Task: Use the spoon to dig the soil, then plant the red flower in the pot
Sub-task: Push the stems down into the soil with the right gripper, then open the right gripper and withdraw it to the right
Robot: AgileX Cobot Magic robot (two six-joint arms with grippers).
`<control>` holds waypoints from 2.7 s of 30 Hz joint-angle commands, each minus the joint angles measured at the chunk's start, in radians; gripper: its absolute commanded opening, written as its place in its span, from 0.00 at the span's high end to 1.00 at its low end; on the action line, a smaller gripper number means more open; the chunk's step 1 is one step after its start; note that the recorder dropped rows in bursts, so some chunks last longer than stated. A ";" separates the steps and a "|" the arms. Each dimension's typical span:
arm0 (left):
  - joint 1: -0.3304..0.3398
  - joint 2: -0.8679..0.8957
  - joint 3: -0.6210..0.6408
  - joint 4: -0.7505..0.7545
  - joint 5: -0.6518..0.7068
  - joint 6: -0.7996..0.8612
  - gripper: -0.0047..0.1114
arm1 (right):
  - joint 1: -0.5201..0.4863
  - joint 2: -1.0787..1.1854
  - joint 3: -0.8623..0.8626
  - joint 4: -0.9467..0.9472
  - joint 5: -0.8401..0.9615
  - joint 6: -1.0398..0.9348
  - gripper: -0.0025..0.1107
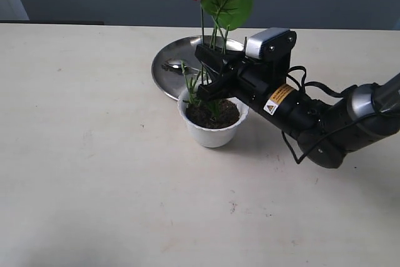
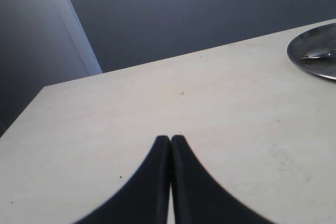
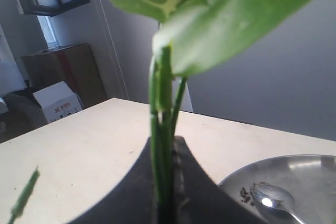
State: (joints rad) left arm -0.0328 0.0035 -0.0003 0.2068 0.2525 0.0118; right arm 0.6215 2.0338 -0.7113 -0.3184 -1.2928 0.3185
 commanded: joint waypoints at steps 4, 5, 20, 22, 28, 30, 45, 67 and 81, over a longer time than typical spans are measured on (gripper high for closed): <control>0.001 -0.004 0.000 -0.003 -0.009 -0.001 0.96 | -0.004 0.035 0.041 -0.010 0.072 -0.015 0.98; 0.001 -0.004 0.000 -0.003 -0.009 -0.001 0.96 | -0.004 0.035 0.043 -0.008 0.072 -0.015 0.98; 0.001 -0.004 0.000 -0.003 -0.009 -0.001 0.96 | -0.004 0.035 0.048 -0.009 0.145 -0.032 0.98; 0.001 -0.004 0.000 -0.003 -0.009 -0.001 0.96 | -0.004 0.035 0.048 -0.009 0.145 -0.037 0.98; 0.001 -0.004 0.000 -0.003 -0.009 -0.001 0.96 | -0.004 0.035 0.048 -0.016 0.138 -0.037 0.98; 0.001 -0.004 0.000 -0.003 -0.009 -0.001 0.96 | -0.004 0.035 0.048 -0.012 0.108 -0.037 0.98; 0.001 -0.004 0.000 -0.003 -0.009 -0.001 0.96 | -0.004 0.033 0.058 -0.008 0.080 -0.037 0.98; 0.001 -0.004 0.000 -0.003 -0.009 -0.001 0.96 | -0.004 -0.012 0.133 0.016 0.072 -0.057 0.49; 0.001 -0.004 0.000 -0.003 -0.009 -0.001 0.96 | -0.004 -0.246 0.334 0.085 0.072 -0.094 0.56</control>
State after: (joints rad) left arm -0.0328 0.0035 -0.0003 0.2068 0.2525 0.0118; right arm 0.6215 1.8661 -0.4236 -0.2365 -1.2144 0.2367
